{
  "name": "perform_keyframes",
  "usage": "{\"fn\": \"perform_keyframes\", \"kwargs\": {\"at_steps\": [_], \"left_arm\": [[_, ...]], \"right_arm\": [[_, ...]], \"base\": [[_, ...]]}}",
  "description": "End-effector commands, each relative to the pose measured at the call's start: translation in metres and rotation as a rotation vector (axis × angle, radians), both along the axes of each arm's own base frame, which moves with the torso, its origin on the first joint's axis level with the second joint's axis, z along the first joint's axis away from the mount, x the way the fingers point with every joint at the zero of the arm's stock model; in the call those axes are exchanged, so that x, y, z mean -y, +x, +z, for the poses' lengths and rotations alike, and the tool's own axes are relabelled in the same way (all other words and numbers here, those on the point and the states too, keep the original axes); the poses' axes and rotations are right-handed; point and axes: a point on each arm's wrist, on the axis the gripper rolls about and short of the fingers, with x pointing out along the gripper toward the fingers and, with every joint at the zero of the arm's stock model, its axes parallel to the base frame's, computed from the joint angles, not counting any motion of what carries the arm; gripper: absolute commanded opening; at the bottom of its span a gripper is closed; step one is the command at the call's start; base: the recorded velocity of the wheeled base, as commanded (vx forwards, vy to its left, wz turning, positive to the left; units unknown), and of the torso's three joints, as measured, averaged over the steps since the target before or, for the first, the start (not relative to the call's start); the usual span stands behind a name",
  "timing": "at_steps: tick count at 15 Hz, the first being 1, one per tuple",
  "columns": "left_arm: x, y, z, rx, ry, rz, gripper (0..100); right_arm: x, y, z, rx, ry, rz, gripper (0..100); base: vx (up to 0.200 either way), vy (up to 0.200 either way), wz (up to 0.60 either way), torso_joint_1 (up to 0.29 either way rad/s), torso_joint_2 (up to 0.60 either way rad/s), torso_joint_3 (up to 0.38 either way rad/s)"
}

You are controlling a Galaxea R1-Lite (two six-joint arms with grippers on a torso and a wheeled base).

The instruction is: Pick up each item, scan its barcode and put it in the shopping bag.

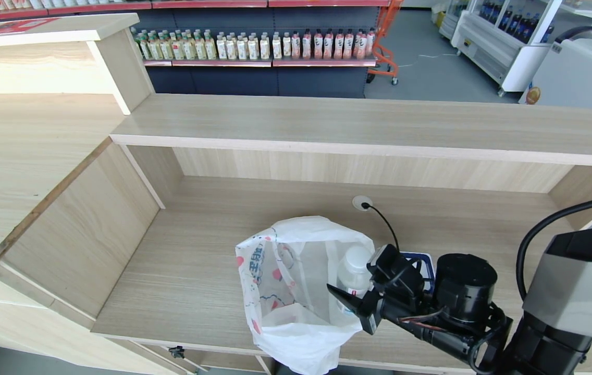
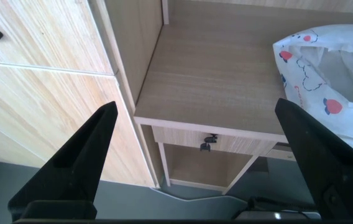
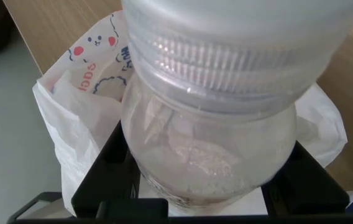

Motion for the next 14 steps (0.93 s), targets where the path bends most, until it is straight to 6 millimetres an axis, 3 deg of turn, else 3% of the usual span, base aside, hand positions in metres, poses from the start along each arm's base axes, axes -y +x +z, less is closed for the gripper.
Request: {"fn": "perform_keyframes", "kwargs": {"at_steps": [1,14], "left_arm": [[0.0000,0.0000,0.0000,0.001,0.000,0.000,100],[0.0000,0.0000,0.0000,0.001,0.000,0.000,100]], "right_arm": [[0.0001,-0.0006,-0.0059,-0.017,-0.014,0.002,0],[0.0027,-0.0040,-0.0132,-0.047,-0.036,0.002,0]], "base": [[0.000,0.000,0.00,0.000,0.00,0.000],[0.000,0.000,0.00,0.000,0.00,0.000]]}}
